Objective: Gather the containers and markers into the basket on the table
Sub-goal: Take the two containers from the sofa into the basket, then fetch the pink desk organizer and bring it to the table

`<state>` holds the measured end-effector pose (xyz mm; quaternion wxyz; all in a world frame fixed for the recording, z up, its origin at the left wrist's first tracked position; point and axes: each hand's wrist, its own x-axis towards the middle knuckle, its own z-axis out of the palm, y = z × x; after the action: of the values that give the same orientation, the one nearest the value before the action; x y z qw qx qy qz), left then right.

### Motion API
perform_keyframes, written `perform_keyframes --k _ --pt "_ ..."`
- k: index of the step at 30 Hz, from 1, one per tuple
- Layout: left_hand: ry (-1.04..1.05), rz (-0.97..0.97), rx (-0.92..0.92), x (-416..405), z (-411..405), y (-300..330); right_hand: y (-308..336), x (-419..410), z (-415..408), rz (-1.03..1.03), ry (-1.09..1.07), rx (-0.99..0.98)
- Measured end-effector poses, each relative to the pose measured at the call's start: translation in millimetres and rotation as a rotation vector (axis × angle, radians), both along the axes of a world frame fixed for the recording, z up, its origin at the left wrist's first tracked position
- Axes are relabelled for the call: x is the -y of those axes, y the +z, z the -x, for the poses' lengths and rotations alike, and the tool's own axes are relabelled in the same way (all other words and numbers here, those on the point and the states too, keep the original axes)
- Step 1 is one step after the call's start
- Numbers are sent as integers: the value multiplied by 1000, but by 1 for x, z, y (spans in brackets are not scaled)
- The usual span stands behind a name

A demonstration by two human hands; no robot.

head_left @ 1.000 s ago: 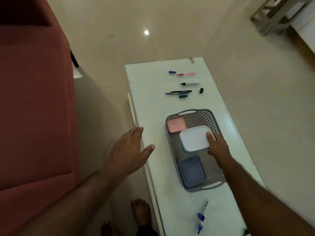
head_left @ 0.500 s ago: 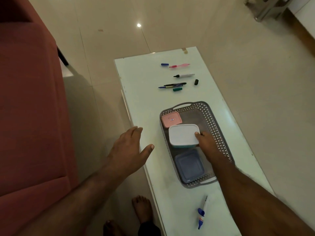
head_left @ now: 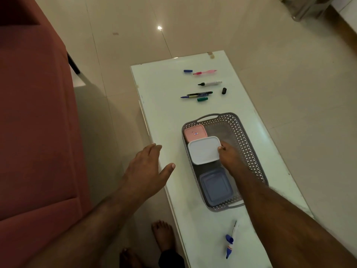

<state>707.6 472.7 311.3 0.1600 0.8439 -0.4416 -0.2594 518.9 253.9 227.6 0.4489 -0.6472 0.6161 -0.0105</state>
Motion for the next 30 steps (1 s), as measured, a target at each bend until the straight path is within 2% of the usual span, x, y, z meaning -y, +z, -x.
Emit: perform_keyframes --k 3,7,11,19,23,30 --pt "-9 1 12 1 0 4 3 -2 3 9 -45 -52" --pt "-21 -13 50 3 -1 20 22 -9 12 119 -62 -85" --pt "-48 -47 125 5 2 46 62 -26 11 242 52 -86" --pt "-96 -128 328 -3 12 133 180 -58 0 411 350 -120" --pt "-122 -81 364 3 20 182 245 -66 8 480 389 -127" --pt "-234 52 364 24 46 261 341 -87 51 429 329 -195"
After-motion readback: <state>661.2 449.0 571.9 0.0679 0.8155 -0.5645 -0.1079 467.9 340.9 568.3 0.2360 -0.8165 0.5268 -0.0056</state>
